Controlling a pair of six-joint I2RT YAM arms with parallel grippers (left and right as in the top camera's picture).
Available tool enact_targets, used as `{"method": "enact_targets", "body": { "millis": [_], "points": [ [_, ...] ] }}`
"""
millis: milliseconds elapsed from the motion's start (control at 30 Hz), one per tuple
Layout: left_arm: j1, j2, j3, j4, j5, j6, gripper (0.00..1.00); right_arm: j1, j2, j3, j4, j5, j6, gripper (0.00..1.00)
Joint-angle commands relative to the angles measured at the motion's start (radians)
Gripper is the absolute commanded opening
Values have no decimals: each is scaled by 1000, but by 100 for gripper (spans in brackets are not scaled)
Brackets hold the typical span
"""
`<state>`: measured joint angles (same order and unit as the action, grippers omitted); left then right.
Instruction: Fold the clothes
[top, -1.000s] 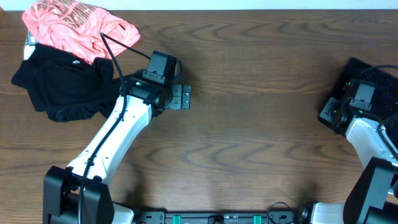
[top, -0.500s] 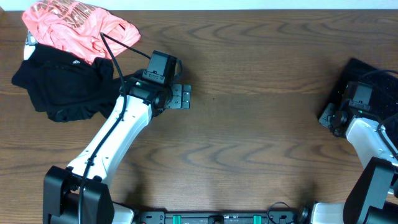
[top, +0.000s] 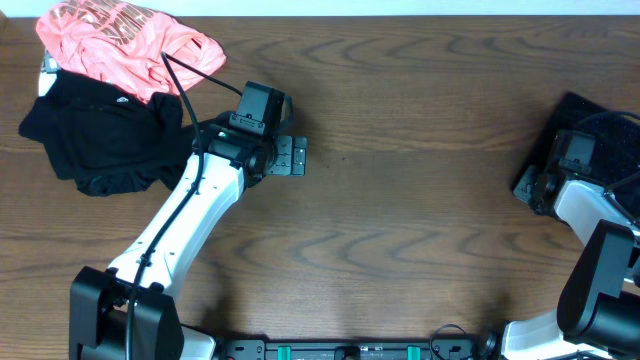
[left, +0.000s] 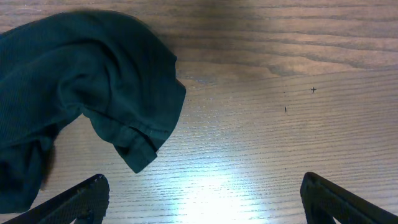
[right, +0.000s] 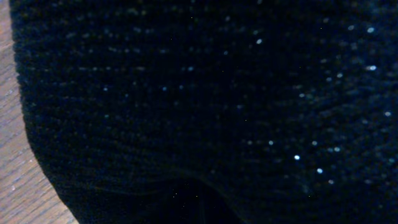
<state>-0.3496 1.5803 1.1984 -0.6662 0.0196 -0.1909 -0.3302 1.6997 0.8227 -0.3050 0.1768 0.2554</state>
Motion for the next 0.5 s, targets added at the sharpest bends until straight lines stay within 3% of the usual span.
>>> {"method": "enact_targets", "body": {
  "millis": [0,233,467],
  "points": [
    [-2,-10,0,-3,-2,-13,98,-47,58,-14,-19,23,-1,1],
    [-2,-9,0,-3,-2,-13,98,-192,59,-14,-57,43,-46,1],
    [-2,-4,0,-3,-2,-13,98,-315,59,-14,-104,-17,18,1]
  ]
}}
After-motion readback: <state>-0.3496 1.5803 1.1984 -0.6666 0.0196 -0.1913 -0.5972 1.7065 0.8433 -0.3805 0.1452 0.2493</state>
